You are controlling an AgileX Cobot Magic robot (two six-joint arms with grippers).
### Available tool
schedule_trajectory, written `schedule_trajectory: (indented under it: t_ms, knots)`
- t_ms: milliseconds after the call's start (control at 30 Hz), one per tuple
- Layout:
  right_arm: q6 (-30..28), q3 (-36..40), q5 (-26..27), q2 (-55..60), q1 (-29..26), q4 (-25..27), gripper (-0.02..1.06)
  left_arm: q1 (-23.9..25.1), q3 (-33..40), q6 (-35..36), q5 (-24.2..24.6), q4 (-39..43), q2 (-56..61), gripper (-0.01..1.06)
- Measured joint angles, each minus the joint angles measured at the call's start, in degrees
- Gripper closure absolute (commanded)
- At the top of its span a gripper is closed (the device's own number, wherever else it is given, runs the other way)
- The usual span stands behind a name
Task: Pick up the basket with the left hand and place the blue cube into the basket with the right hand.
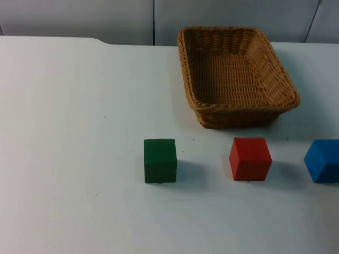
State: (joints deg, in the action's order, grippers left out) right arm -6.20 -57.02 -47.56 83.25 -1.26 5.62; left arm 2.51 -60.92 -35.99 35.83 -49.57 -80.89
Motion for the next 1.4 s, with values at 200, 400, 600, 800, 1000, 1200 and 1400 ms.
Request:
schedule_trajectory:
  t_ms: [200,400,600,800,1000,1200,1400]
  knots:
    - [-0.51,0.0,0.0,1.04,0.0,0.09,0.04,-3.09,-6.92,-0.93,-0.12,-0.48,-7.75,0.0]
    - [-0.64,0.0,0.0,2.46,0.0,0.21,0.04,-7.96,-15.33,-1.14,-0.12,-0.48,-17.98,0.0]
    - [-0.89,0.0,0.1,4.14,0.0,0.32,0.04,-11.35,-24.79,-1.14,0.22,-0.48,-31.18,0.0]
    - [-1.12,0.0,0.1,5.23,0.0,0.32,0.04,-13.0,-31.56,-1.14,2.64,-0.61,-39.18,0.0]
    - [-1.24,0.0,0.1,5.34,0.0,0.32,0.04,-15.37,-41.35,0.37,7.06,-0.61,-48.43,0.0]
    - [-1.33,0.0,0.61,5.36,2.3,0.32,0.04,-17.8,-49.8,3.68,10.37,-0.61,-54.95,0.0]
    - [-1.33,0.0,1.44,5.44,5.56,0.05,0.04,-20.05,-56.73,9.13,13.52,2.83,-60.27,0.0]
